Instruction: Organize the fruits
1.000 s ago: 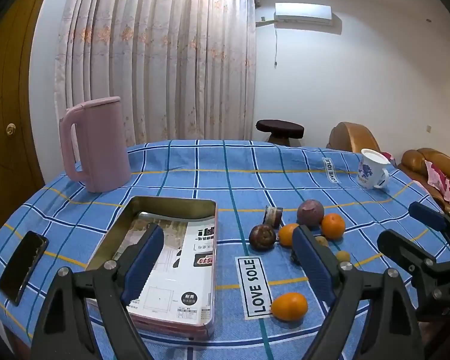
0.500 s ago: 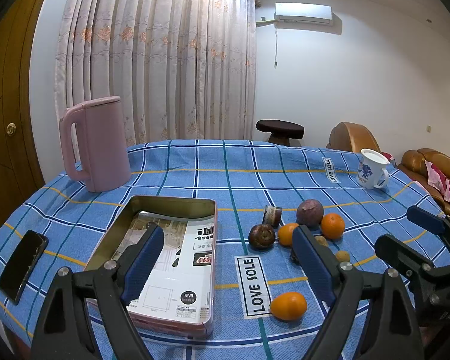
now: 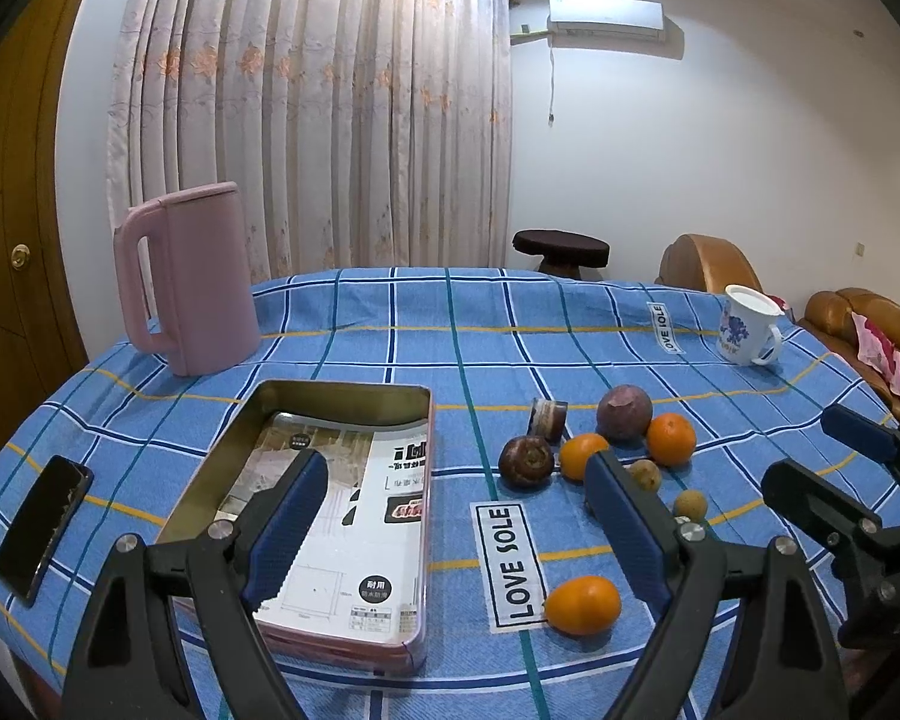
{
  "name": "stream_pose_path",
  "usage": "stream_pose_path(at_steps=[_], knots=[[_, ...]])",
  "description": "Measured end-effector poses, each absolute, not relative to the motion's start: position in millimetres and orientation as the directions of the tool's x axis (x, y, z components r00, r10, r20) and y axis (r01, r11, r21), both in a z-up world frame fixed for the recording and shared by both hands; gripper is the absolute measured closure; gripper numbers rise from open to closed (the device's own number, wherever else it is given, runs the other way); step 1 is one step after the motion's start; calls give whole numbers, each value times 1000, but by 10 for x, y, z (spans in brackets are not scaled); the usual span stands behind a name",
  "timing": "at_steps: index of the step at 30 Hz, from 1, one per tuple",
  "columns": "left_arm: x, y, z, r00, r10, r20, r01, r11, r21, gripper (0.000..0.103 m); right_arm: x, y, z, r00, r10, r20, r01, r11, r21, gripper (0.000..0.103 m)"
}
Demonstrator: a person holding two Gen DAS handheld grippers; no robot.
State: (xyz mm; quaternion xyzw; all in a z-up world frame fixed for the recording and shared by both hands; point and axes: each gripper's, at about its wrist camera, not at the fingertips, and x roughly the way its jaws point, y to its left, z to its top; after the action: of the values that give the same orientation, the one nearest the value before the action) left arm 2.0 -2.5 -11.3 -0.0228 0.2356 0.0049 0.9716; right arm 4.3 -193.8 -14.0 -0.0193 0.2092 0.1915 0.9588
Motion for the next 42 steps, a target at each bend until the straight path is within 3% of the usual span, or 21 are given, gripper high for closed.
stream_pose_path(at_steps=[23,36,42], knots=[[27,-53,-139,887,-3,-462,-17,999,-40,14,37,-1929,-193,835,362,-415,-378,925,46,0],[21,-316,-391,870,-71,-488,80,997,-4,15,103,-2138,-414,836,305,-457,-315,947,55,0],[77,-525,-554,844,-114,-525,146,989,19,15,199,-2193,-595,799,309,-516,-321,944,69,21]])
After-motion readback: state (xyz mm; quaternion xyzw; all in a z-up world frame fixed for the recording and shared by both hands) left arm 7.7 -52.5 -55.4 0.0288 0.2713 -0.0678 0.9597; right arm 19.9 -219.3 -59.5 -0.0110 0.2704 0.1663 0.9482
